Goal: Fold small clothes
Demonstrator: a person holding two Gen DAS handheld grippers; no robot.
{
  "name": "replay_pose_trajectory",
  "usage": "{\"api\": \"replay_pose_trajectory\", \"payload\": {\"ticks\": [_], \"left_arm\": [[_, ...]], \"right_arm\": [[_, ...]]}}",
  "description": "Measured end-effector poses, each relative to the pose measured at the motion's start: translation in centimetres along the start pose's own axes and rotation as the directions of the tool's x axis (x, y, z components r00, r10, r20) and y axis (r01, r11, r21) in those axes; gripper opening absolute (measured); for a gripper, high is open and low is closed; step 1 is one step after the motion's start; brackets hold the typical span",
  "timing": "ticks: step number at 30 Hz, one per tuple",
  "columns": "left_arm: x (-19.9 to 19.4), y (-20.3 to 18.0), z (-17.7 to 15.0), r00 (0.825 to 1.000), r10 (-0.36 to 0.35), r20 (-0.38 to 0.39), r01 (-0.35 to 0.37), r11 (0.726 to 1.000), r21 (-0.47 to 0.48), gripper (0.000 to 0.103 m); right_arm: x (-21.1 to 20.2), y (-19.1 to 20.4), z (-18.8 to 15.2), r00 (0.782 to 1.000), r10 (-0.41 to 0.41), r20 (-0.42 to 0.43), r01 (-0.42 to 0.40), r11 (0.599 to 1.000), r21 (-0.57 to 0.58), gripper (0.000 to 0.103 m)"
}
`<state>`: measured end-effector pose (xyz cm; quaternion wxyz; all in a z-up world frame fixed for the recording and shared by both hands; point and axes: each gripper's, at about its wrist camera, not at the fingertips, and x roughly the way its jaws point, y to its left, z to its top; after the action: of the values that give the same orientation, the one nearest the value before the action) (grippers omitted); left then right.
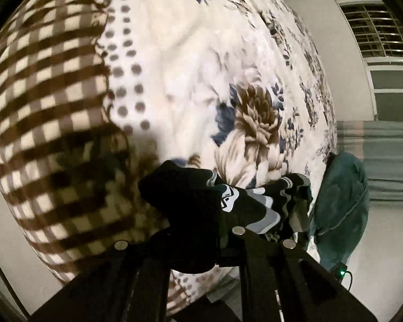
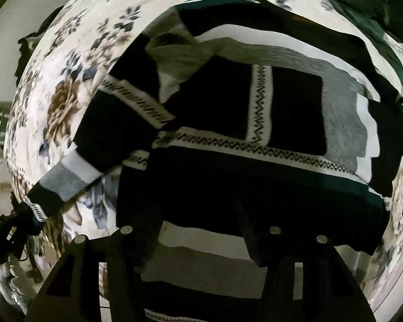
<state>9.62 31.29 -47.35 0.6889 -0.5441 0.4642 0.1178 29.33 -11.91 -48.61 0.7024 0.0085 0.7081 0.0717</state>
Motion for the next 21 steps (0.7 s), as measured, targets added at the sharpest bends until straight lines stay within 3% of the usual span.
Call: {"api": "replay_pose_trajectory", "payload": {"ticks": [5,8,12,17,21], "left_arm": [[0.6,-2.3,0.4,1.000,-0.003,0.016,0.003,1.000,0.010,0.006],[-0.9,-6.6,1.4,0.999,-0.027,0.043,0.022,0.994,0.109,0.006],[-1.6,-13.6,2.4,0.998,-0.055,0.043,0.042,0.966,0.257,0.006],[0.4,-24.4,1.1,0.997,-0.074,-0.022,0.075,0.874,0.480,0.006],[4.7,-32.1,-3.2,0.986,-0.088,-0.140,0.155,0.782,0.603,0.006]], "right_arm": [[-0.6,-1.4,0.5,0.999,-0.026,0.025,0.025,0.999,0.045,0.052],[-1.6,-2.3,0.7,0.998,-0.042,0.040,0.038,0.996,0.084,0.051],[-3.6,-4.4,0.6,0.996,-0.064,0.060,0.053,0.985,0.161,0.051],[-6.1,-8.5,0.0,0.991,-0.102,0.085,0.073,0.954,0.292,0.051],[-7.3,-12.6,-0.7,0.988,-0.114,0.106,0.060,0.908,0.414,0.051]]}}
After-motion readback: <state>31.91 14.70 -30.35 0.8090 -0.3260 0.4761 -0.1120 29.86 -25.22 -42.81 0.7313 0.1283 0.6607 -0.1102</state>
